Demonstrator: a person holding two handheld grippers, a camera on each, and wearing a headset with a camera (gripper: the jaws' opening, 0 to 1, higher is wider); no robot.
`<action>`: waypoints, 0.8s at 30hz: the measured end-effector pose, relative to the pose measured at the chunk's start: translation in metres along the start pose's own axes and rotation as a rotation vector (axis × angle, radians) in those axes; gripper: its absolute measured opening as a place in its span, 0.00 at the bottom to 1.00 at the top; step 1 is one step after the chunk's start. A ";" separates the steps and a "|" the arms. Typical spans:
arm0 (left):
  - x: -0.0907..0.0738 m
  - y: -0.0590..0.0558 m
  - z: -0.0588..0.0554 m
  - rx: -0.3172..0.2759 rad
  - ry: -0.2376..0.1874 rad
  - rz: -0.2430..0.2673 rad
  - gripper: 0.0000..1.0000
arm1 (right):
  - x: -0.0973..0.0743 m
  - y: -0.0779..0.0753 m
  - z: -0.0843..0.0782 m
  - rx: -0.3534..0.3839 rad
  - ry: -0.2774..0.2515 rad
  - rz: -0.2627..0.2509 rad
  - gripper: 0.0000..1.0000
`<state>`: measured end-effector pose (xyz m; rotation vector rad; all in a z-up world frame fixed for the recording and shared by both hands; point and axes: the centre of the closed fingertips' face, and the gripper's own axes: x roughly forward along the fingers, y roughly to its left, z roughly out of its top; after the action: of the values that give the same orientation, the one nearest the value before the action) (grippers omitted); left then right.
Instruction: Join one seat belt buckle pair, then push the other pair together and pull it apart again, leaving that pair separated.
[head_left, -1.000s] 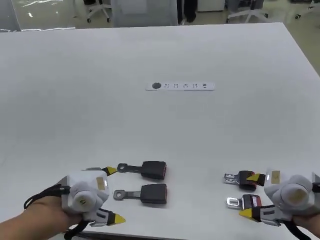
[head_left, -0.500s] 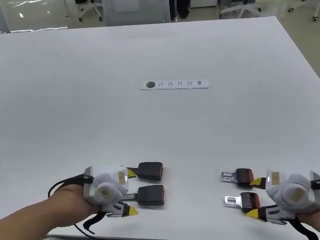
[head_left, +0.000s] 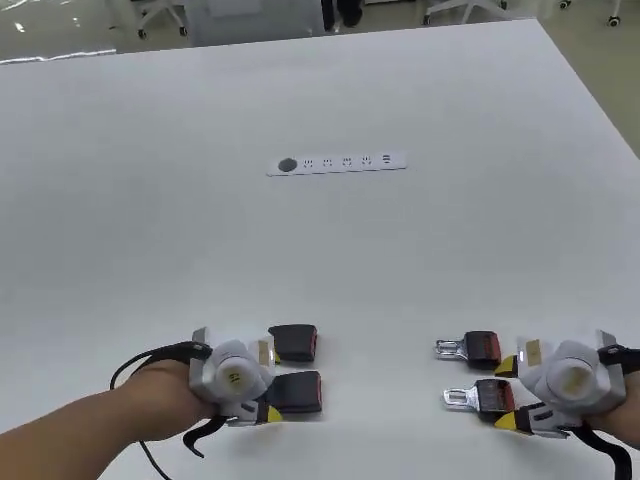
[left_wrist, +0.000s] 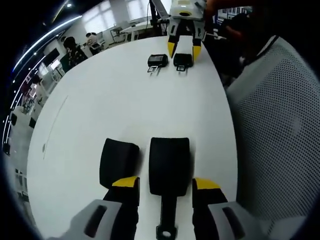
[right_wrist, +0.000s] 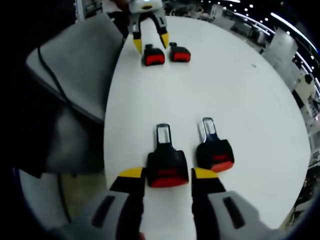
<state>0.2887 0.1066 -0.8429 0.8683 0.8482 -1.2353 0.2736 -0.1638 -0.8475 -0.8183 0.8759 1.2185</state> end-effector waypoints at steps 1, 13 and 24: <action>0.001 -0.001 0.001 0.004 0.001 -0.001 0.41 | 0.001 0.000 0.000 -0.001 0.005 0.005 0.37; 0.009 -0.012 0.006 0.117 0.016 -0.045 0.33 | 0.003 0.003 -0.003 -0.012 0.034 0.053 0.33; 0.012 -0.012 0.006 0.102 0.029 -0.030 0.32 | 0.006 0.007 0.002 -0.039 0.059 0.075 0.33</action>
<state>0.2789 0.0952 -0.8520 0.9606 0.8295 -1.3037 0.2675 -0.1584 -0.8530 -0.8630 0.9405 1.2864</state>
